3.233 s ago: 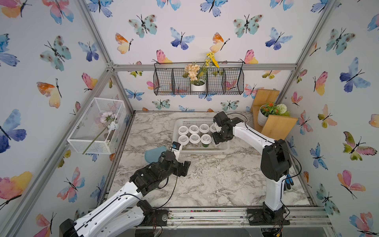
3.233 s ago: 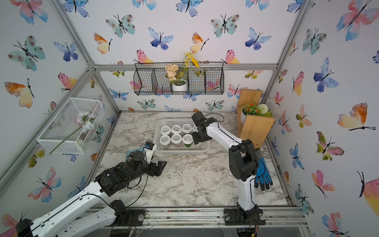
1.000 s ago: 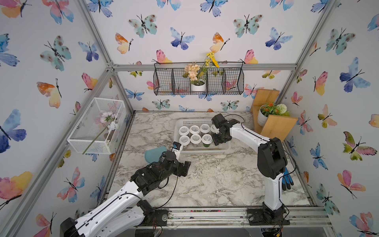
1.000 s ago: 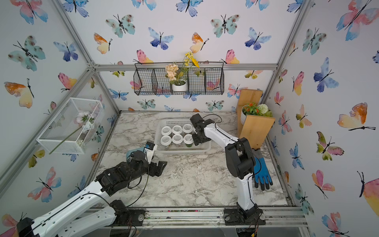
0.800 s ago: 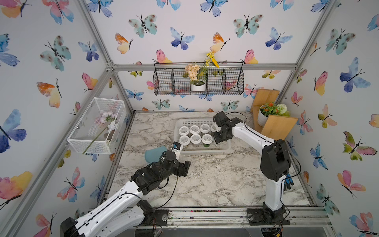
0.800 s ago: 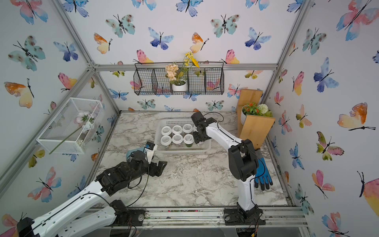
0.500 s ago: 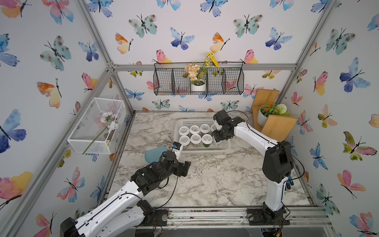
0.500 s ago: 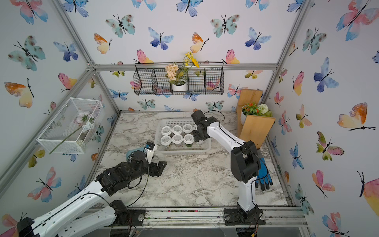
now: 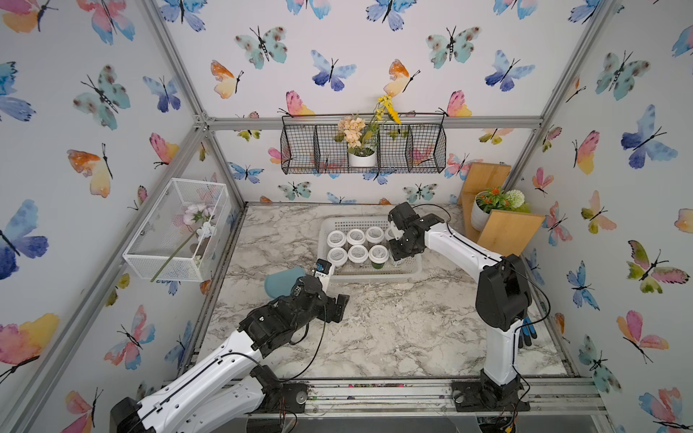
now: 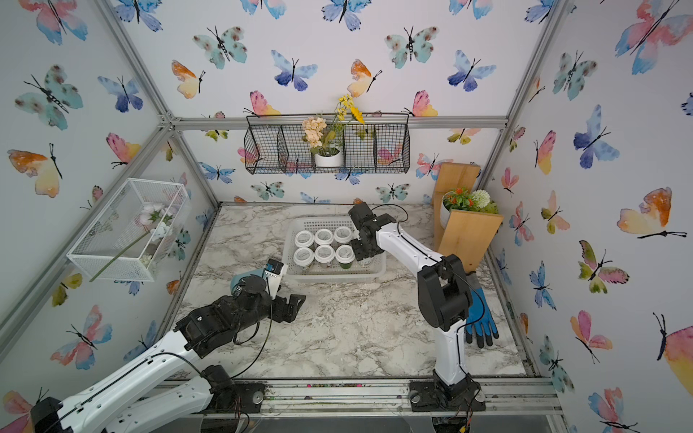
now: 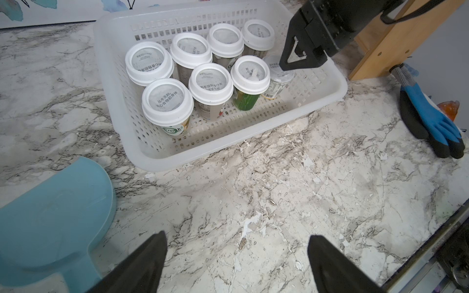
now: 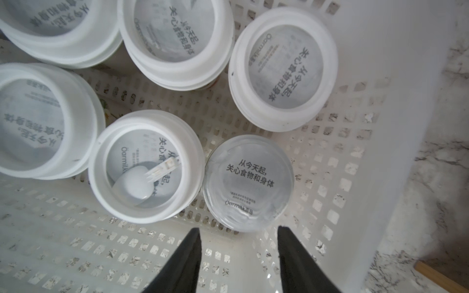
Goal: Put the yogurt in the basket
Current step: Place the yogurt in the basket, then reset both arms
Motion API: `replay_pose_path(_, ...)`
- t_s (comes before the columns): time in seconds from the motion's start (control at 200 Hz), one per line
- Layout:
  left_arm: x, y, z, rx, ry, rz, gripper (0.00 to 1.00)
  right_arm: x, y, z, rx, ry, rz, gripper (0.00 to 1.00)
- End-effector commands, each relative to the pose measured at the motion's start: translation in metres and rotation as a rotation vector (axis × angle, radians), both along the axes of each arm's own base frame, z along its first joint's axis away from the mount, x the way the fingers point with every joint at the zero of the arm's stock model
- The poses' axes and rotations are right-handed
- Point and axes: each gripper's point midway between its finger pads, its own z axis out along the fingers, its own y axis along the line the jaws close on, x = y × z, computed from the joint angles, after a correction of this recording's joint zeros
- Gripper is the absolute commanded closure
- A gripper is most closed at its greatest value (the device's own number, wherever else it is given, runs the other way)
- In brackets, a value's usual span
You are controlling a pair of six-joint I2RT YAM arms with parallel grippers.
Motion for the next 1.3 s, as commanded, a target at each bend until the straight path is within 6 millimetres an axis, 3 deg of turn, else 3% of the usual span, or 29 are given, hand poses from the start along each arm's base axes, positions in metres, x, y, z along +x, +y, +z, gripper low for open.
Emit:
replay_pose_path(0.0,-0.003,0.002,0.007,-0.001,-0.015,-0.002,0.09,-0.001,0.010,0.019,0.077,-0.011,0.012,0.48)
replay_pose_path(0.12,0.000,0.019,0.025,-0.023,-0.083,0.073,0.11,-0.003,0.021,0.032,0.128,-0.027,0.030,0.43)
replay_pose_path(0.23,0.001,0.033,0.039,-0.055,-0.137,0.139,0.17,-0.005,0.028,0.033,0.132,-0.022,0.045,0.38)
replay_pose_path(0.436,0.008,0.042,0.036,-0.055,-0.128,0.203,0.19,-0.011,0.036,0.048,0.170,-0.052,0.064,0.33)
replay_pose_path(0.706,0.043,0.039,0.044,-0.137,-0.042,0.206,0.18,-0.032,0.005,0.074,0.142,-0.153,0.052,0.29)
replay_pose_path(0.921,0.075,0.013,0.055,-0.110,-0.015,0.154,0.18,-0.043,-0.026,0.084,0.100,-0.205,0.027,0.26)
replay_pose_path(1.146,0.106,-0.008,0.049,-0.085,0.037,0.145,0.17,-0.035,0.001,0.098,0.208,-0.183,0.085,0.27)
replay_pose_path(1.296,0.110,0.003,0.046,-0.070,0.056,0.190,0.17,-0.014,0.028,0.099,0.234,-0.145,0.103,0.26)
